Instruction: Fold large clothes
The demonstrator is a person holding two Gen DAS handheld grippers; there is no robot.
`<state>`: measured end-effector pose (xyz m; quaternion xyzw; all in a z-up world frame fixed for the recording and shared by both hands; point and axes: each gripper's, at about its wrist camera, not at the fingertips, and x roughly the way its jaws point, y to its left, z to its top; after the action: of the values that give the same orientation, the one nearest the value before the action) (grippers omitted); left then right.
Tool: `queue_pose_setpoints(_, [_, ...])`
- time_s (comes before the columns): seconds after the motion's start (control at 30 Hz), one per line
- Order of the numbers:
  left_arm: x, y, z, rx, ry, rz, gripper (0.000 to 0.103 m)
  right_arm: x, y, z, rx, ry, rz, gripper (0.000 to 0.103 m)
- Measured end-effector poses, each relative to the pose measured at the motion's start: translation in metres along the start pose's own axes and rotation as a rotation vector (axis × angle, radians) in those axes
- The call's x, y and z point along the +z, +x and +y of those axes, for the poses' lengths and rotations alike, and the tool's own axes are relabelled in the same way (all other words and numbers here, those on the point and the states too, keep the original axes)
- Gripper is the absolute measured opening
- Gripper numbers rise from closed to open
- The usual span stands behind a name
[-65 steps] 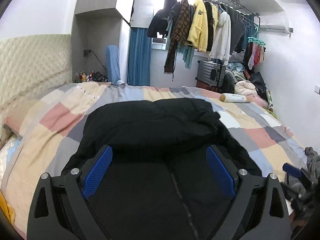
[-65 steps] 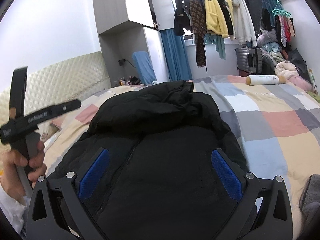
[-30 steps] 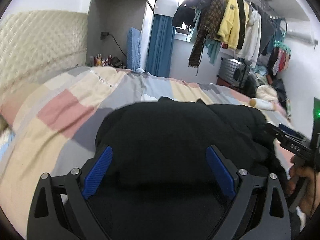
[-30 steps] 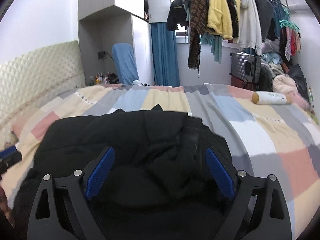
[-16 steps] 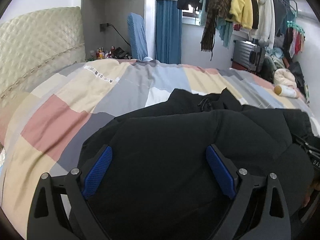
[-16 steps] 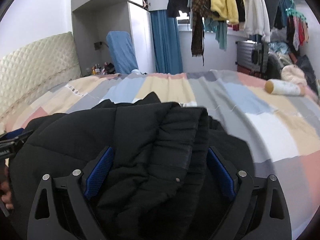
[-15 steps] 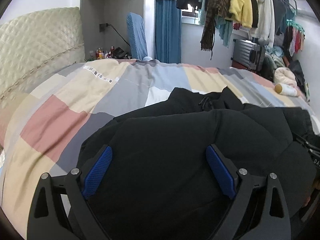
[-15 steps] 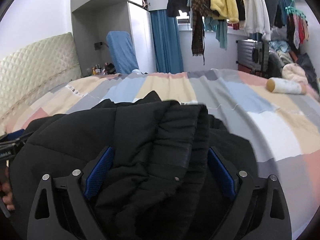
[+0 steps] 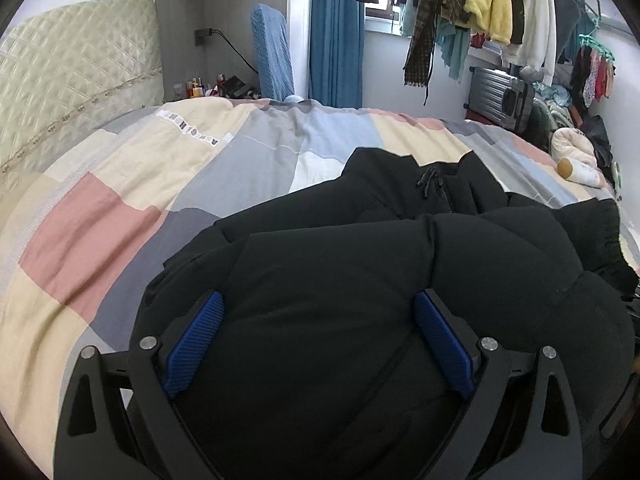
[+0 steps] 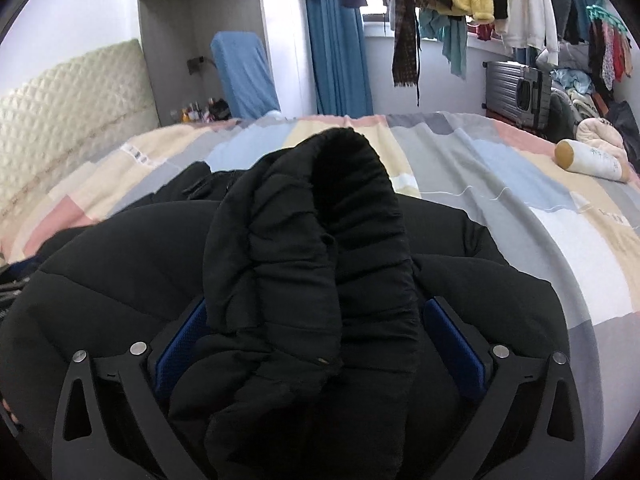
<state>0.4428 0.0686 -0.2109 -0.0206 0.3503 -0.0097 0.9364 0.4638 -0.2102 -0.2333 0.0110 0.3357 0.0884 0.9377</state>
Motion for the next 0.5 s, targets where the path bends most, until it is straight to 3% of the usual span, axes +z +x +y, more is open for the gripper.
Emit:
queue_pose_setpoints(0.3, [-0.014,-0.076,0.029,0.014,-0.021,-0.007,0.097,-0.016,-0.080,-0.019,0.060,0.019,-0.054,0.100])
queue_pose_setpoints(0.5, [-0.049,-0.109,0.068,0.069,-0.063,0.034,0.102,-0.038,-0.120,-0.038,0.027,0.016,-0.052,0.100])
